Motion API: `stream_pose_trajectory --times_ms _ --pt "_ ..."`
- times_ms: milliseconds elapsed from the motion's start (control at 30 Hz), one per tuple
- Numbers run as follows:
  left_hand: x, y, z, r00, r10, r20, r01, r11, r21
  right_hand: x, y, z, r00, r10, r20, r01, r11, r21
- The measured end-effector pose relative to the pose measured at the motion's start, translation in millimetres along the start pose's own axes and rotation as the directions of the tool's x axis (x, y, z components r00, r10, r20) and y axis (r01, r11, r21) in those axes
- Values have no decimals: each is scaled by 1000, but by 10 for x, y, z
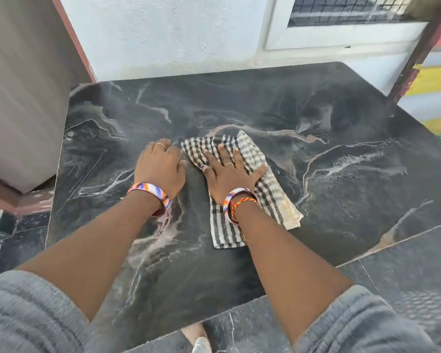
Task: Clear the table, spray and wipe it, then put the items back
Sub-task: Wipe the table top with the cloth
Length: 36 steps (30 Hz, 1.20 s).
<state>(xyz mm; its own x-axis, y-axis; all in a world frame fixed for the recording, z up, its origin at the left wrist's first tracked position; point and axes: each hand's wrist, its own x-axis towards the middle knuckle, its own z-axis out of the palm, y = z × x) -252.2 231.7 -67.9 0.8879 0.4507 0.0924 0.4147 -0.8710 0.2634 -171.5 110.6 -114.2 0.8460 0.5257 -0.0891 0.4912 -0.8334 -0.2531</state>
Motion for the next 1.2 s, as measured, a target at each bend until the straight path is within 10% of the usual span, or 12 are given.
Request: stream_pose_trajectory --times_ms 567,867,1200 --pt "1797 -1120 46 998 -57 -26 59 996 70 2631 -465 -132 982 185 -29 -186 982 -19" --pt "1794 -1776 -50 945 -301 -127 307 951 37 3115 -1217 22 1000 -6 8 6 998 -56" --pt "1466 -2127 -298 732 -669 -128 650 743 -161 2939 -2532 295 884 -446 144 458 887 -65"
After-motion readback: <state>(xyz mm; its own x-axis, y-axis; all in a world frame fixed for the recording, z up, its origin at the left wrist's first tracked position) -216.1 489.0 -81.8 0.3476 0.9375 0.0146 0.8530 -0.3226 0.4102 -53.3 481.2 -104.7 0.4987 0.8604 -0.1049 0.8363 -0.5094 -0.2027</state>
